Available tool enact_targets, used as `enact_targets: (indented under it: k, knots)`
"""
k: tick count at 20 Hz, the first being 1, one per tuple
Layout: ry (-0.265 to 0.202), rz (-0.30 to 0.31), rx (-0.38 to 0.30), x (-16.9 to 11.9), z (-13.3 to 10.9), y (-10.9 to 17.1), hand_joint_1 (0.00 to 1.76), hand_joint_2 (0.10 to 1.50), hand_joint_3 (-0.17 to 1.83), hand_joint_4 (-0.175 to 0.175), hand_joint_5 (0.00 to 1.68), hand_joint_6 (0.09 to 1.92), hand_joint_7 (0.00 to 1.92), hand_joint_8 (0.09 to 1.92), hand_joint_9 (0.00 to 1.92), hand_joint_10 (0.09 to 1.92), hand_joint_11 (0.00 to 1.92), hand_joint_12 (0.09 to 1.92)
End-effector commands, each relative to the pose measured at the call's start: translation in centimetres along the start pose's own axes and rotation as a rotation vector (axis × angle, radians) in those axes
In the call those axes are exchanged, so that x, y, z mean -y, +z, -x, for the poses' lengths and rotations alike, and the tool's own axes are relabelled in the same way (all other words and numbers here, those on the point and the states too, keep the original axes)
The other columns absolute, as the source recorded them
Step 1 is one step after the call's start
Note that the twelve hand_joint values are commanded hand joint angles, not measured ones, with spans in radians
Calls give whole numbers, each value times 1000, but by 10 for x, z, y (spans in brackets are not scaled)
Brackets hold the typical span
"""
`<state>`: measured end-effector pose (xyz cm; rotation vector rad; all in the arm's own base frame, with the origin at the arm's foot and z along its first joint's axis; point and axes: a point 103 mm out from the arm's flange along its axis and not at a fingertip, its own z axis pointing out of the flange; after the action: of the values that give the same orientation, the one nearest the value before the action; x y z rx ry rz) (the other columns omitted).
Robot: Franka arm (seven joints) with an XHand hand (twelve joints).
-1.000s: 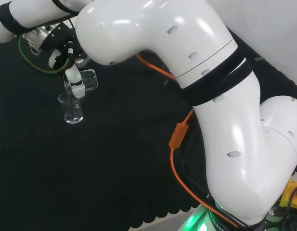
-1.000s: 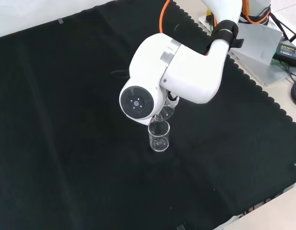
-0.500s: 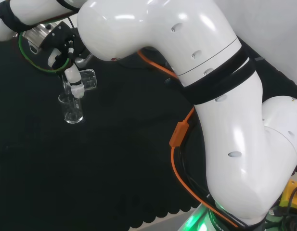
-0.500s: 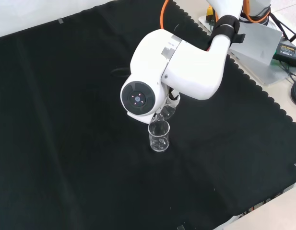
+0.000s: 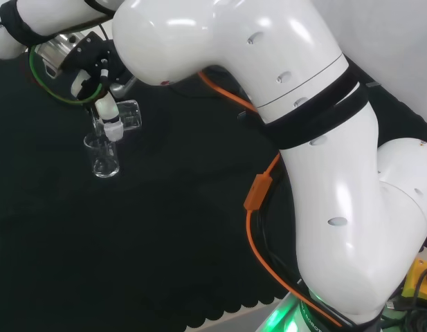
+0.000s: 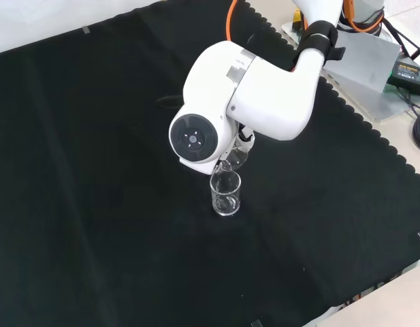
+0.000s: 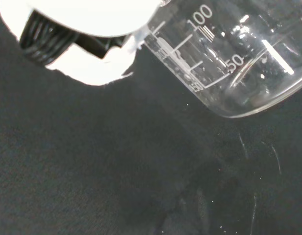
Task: Pour the water from the handheld beaker into the one on the table.
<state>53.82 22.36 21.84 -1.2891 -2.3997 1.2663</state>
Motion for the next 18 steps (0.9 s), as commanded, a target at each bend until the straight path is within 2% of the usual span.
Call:
enact_targets:
  k: [1, 8, 14, 18]
  knots:
    - [5, 7, 3, 1, 1, -4, 1309, 632, 729, -175, 1207, 781, 1273, 760, 1642, 526, 1318, 716]
    - [6, 24, -4, 2, -4, -4, 1309, 632, 730, -175, 1207, 782, 1272, 761, 1641, 526, 1318, 716]
    - [-16, 85, -40, 8, 3, -3, 1309, 632, 730, -175, 1207, 783, 1272, 762, 1640, 526, 1318, 716]
    - [-34, 168, -71, 16, 9, -4, 1309, 632, 730, -175, 1206, 783, 1271, 763, 1640, 527, 1316, 716]
